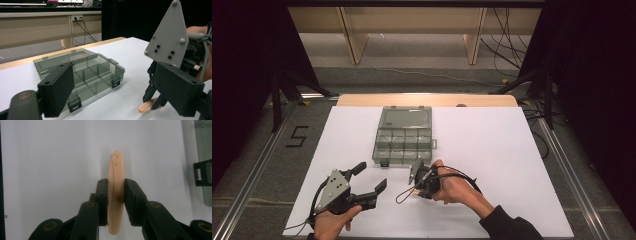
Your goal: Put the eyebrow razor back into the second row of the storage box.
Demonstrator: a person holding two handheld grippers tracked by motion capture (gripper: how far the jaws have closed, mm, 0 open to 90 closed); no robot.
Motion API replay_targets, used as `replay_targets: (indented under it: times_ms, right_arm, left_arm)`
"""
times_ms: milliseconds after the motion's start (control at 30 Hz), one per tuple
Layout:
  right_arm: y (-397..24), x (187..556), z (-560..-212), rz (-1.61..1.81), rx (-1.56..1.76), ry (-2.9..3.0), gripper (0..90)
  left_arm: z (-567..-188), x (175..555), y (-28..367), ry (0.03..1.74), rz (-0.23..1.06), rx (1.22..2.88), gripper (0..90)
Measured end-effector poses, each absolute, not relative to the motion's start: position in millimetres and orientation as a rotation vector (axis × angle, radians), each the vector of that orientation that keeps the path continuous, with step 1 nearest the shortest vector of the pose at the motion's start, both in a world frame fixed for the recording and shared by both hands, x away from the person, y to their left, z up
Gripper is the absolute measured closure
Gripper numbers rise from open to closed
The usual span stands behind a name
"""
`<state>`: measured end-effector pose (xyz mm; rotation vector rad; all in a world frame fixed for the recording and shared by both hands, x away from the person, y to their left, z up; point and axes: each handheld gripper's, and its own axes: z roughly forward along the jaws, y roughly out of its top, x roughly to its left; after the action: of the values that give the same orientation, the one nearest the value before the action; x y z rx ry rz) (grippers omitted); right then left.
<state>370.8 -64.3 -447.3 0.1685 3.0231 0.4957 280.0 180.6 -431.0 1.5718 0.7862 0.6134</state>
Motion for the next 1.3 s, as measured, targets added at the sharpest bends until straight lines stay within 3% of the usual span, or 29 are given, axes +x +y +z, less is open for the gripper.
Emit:
replay_targets:
  times_ms: [633,1300]
  right_arm:
    - [-71.7,385.7,-412.3,0.639,0.229,2.907,74.5]
    - [-62.6,403.8,-399.2,0.652,0.224,2.871,74.5]
  left_arm:
    - [-431.1,280.6,180.5,0.783,0.616,1.576,16.1]
    - [-431.1,280.5,180.5,0.779,0.617,1.578,16.1]
